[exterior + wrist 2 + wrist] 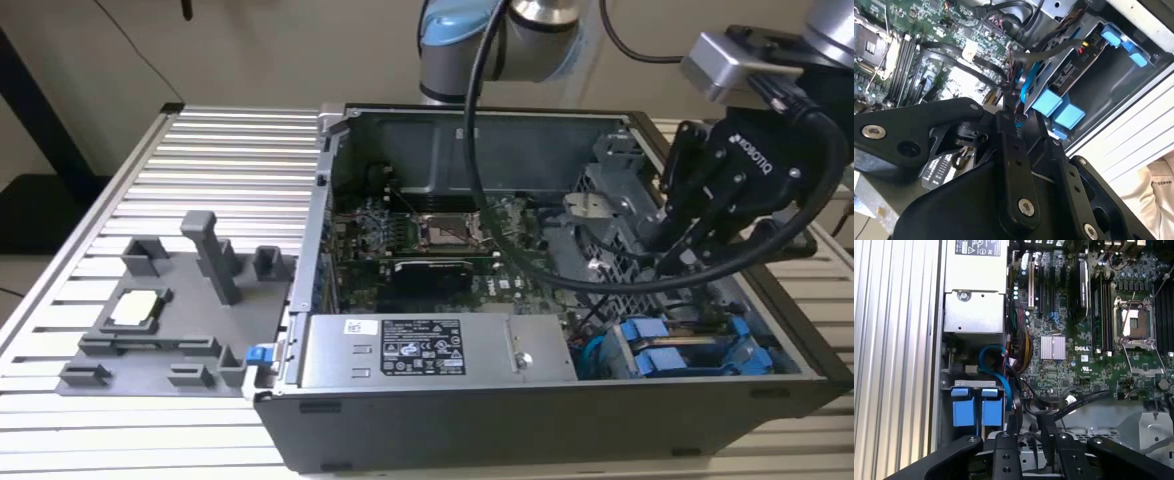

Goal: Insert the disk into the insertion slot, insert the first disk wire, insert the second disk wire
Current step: 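Insert the second disk wire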

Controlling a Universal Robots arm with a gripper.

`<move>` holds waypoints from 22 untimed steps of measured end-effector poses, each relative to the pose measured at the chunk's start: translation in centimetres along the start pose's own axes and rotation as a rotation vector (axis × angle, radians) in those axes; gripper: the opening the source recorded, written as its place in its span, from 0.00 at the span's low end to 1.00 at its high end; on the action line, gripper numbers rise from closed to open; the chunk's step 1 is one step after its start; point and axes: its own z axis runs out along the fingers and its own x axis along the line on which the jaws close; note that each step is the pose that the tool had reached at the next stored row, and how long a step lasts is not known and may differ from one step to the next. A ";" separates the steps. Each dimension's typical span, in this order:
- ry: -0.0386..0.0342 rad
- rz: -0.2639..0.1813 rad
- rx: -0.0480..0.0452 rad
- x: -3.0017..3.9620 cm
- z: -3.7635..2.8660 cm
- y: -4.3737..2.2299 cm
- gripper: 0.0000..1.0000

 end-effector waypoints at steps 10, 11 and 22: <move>0.0385 0.001 0.1258 -1.13 0.38 1.61 0.33; 0.0387 0.000 0.1400 -1.28 0.43 1.79 0.33; 0.0563 -0.002 0.2670 -2.86 1.20 4.10 0.33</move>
